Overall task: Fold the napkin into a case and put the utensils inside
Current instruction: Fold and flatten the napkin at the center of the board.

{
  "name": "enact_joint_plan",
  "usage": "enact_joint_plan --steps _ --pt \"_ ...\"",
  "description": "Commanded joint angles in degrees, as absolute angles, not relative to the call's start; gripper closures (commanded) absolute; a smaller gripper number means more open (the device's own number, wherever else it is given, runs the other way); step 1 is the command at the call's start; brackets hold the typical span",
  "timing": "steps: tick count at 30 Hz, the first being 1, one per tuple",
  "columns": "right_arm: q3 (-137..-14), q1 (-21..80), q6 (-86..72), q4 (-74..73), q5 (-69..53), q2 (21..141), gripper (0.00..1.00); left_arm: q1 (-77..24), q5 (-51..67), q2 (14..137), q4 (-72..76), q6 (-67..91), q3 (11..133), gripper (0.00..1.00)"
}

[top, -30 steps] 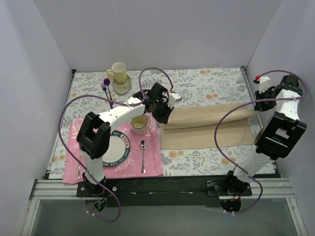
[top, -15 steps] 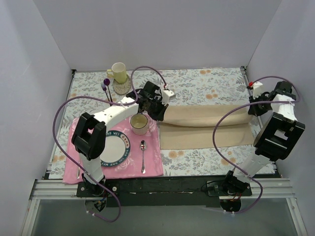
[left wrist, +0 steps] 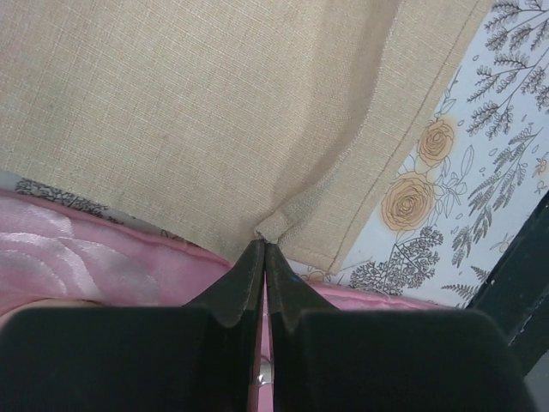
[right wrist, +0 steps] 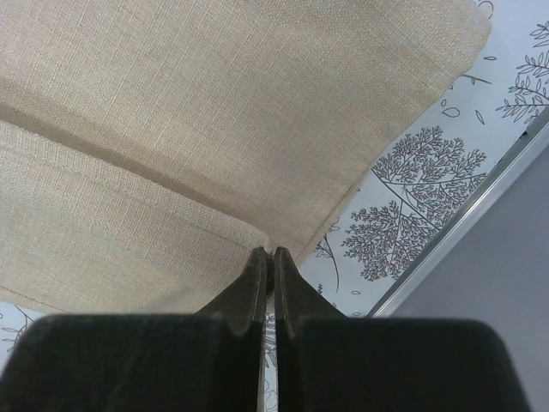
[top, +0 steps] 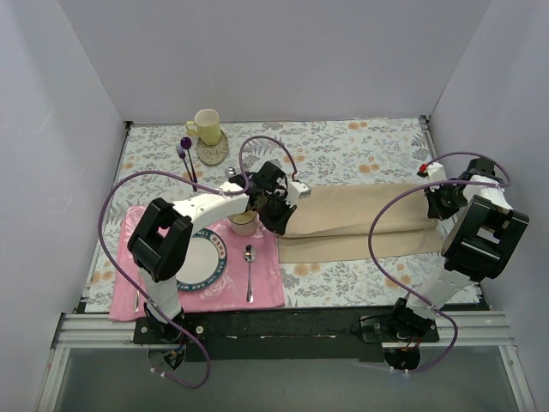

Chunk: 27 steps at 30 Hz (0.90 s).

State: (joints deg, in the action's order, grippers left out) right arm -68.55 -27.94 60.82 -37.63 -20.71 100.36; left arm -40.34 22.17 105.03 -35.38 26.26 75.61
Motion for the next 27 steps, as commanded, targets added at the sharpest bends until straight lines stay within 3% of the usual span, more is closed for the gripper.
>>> enact_joint_plan --steps 1,15,27 --pt "-71.01 -28.21 65.47 -38.49 -19.25 99.32 0.99 -41.31 23.12 102.83 -35.33 26.28 75.59 1.00" --pt "-70.67 -29.27 68.20 -40.96 -18.99 98.97 0.99 -42.45 27.07 101.25 -43.24 23.29 77.17 1.00" --pt "-67.33 -28.48 67.41 -39.64 -18.19 99.05 0.99 -44.21 26.28 103.97 -41.57 26.28 74.09 1.00"
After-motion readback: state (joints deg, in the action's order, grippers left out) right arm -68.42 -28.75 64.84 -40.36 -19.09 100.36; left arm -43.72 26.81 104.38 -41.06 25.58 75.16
